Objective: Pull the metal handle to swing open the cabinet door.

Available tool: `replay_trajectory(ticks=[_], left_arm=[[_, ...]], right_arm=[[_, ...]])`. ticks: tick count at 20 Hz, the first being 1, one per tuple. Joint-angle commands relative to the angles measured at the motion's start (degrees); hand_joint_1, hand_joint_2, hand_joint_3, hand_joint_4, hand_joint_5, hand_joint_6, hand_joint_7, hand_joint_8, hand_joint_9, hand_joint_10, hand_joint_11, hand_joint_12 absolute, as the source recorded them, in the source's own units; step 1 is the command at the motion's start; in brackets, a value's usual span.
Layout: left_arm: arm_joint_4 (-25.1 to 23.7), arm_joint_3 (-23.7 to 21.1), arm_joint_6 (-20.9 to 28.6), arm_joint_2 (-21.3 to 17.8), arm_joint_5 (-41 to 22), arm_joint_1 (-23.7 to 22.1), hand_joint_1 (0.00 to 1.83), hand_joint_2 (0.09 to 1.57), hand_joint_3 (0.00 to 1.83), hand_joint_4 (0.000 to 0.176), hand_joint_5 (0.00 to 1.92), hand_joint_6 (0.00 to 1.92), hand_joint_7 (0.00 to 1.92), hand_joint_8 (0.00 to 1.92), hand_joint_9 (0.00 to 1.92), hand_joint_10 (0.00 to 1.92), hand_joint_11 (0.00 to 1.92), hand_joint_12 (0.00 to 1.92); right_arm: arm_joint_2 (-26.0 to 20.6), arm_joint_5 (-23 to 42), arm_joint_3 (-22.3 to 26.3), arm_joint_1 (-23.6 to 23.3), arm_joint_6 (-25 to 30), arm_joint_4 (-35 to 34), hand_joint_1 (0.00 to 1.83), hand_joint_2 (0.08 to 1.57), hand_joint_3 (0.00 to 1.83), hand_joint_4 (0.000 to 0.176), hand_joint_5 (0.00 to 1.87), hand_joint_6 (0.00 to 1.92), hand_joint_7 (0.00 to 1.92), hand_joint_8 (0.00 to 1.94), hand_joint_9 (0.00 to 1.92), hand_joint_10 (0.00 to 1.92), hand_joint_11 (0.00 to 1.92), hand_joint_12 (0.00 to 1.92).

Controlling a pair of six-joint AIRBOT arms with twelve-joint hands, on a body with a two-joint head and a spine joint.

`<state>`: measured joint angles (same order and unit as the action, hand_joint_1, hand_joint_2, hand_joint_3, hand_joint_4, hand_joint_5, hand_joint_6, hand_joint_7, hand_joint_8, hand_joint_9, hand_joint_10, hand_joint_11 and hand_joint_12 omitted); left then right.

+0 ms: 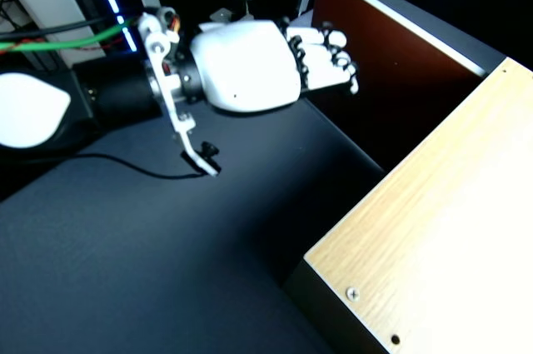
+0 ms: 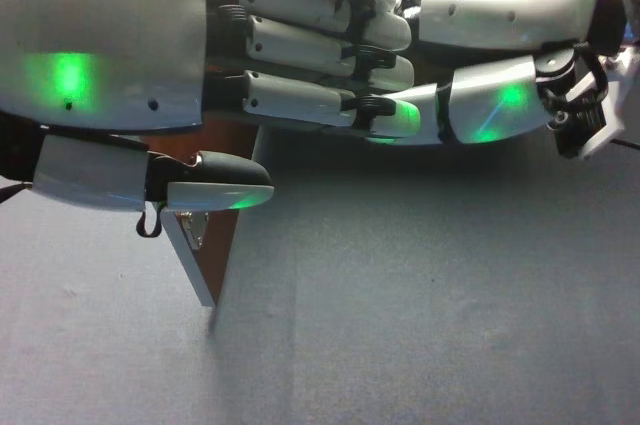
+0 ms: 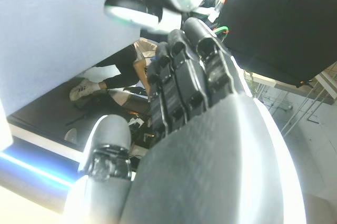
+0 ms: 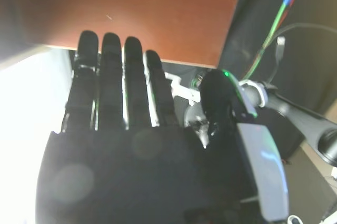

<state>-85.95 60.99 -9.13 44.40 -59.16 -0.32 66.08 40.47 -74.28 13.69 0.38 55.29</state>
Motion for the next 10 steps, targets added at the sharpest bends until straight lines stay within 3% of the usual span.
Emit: replay_trajectory(ticks=[1,10], left_arm=[[5.6,0.0,-0.3,-0.5,-1.4,-0.7,0.0,1.57,0.16,0.0,0.34,0.0,0.39,0.0,0.39,0.0,0.07,0.78],[5.6,0.0,-0.3,-0.5,-1.4,-0.7,0.0,1.57,0.16,0.0,0.35,0.0,0.39,0.0,0.39,0.0,0.07,0.78]], right_arm=[[-0.2,5.6,0.0,-1.0,0.4,-3.7,0.0,1.57,0.09,0.0,0.18,0.0,0.28,0.0,0.27,0.0,0.0,0.76],[-1.0,10.6,1.0,-2.8,0.4,-1.2,0.0,1.57,0.09,0.0,0.18,0.0,0.27,0.0,0.27,0.0,0.0,0.77]])
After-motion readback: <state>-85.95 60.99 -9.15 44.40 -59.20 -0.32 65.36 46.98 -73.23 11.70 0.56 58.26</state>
